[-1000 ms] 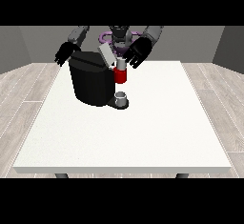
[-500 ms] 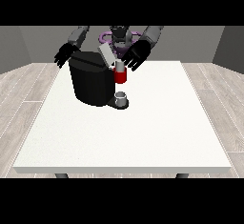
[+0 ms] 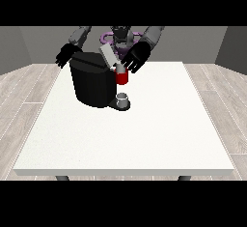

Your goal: Insert the coffee pod into the coffee machine and close the lid

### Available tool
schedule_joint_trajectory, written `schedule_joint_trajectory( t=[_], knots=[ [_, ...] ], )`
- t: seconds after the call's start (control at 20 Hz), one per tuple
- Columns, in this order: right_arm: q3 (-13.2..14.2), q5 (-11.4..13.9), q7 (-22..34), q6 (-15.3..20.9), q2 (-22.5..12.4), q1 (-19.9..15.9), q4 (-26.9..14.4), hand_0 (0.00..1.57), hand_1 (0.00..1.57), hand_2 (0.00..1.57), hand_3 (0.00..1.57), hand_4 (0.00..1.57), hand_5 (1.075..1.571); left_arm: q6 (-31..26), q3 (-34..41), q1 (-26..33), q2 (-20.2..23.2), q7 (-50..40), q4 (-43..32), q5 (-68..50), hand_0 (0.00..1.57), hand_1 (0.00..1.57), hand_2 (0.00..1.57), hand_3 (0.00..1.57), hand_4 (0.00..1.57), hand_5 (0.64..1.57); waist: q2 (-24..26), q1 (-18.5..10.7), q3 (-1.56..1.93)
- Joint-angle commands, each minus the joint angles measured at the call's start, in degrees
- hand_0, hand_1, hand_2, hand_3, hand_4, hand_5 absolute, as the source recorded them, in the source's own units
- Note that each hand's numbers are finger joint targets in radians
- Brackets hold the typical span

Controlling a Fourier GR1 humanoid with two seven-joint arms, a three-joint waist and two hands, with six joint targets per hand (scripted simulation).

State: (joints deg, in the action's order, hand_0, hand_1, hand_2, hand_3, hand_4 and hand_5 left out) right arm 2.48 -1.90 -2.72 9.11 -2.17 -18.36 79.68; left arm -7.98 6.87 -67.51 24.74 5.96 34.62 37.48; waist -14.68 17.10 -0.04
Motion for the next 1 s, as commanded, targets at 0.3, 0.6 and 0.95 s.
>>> schedule_joint_trajectory(
  t=[0.3,0.6,0.95],
  knots=[
    [1.21,0.01,-1.57,1.06,0.01,-0.37,-0.98,0.0,0.0,0.0,0.0,0.4,1.571,-0.98,-0.32,-0.36,-0.66,1.21,0.07,0.49,1.2,1.2,1.23,1.09,0.46,1.571,-1.31,-0.87,0.06],
    [0.14,0.56,-3.0,0.82,0.52,1.76,-0.47,0.0,0.0,0.0,0.0,0.44,1.571,0.91,-1.1,1.35,-0.45,1.83,-0.15,2.29,1.11,1.11,1.15,0.98,0.41,1.571,-0.92,-0.3,0.05],
    [0.25,-0.6,-3.28,-0.22,0.43,0.72,-1.14,0.0,0.0,0.0,0.0,0.46,1.571,1.57,-0.94,0.46,0.23,2.09,0.32,3.11,1.07,1.07,1.12,0.97,0.36,1.571,-1.63,-0.78,0.05]
  ],
)
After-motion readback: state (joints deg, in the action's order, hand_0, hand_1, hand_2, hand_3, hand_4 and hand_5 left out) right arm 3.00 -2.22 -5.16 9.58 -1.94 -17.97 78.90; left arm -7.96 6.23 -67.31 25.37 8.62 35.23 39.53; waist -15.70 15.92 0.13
